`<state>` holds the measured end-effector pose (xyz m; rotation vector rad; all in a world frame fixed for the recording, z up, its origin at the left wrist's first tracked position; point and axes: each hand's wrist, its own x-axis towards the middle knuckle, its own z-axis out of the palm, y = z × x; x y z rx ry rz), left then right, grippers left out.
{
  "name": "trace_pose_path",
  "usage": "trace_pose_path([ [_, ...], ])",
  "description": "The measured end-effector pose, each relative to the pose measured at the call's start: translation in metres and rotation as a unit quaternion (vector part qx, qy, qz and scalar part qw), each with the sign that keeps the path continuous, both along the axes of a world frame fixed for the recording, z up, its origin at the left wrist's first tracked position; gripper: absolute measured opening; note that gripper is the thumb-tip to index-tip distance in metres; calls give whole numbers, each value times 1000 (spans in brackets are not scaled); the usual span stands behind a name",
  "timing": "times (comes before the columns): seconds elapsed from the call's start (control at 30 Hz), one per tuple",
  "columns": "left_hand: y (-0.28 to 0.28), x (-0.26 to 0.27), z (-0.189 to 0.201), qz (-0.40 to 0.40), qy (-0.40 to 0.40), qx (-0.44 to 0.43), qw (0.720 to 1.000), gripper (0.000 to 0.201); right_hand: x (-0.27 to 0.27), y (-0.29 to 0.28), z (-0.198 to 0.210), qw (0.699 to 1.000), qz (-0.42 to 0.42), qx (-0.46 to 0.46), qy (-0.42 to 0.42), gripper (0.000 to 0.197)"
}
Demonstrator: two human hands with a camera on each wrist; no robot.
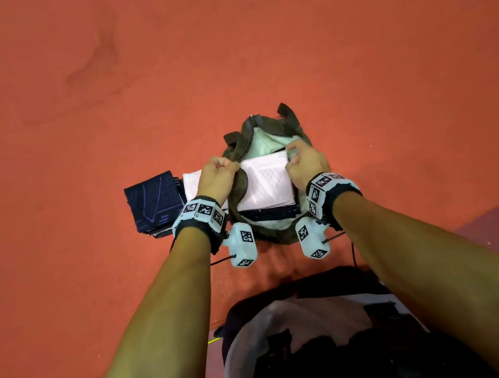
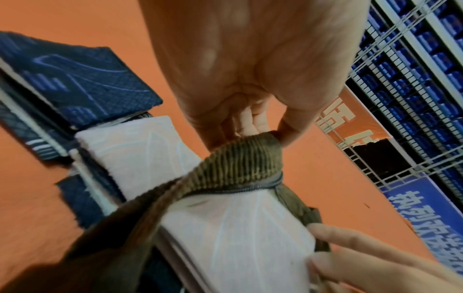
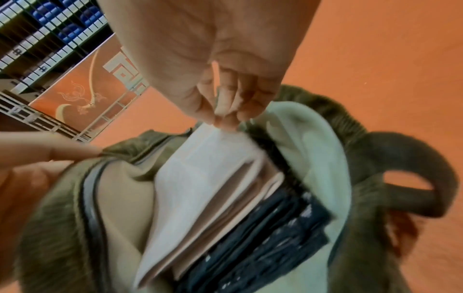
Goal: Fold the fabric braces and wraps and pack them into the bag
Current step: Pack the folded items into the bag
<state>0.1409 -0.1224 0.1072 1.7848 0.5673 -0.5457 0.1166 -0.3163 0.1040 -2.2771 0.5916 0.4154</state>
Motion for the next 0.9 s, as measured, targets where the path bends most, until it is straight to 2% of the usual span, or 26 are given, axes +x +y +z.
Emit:
trace_pose_path([
  [0.23, 7, -25, -9, -6, 20, 11, 1000, 28, -8, -29, -6, 997, -14, -76, -3, 34],
  [0.47, 16, -34, -10, -55, 24, 33, 998, 13, -15, -18, -5, 995, 43, -35, 82, 44],
  [0.67, -2, -31, -7, -95, -26, 68, 993, 6, -10, -4, 6, 996, 73, -33, 39, 39],
  [0.7, -3, -31, -8, -108, -31, 73, 991, 10, -9, -2, 8, 996, 75, -36, 26, 39],
  [0.83, -1, -38, -3, -244, -28, 154, 957, 52, -5, 2, 18, 996, 81, -40, 3, 48],
  [0.9, 3, -42, -4, -244, -27, 160, 956, 59, -5, 5, 22, 995, 92, -44, -1, 53],
])
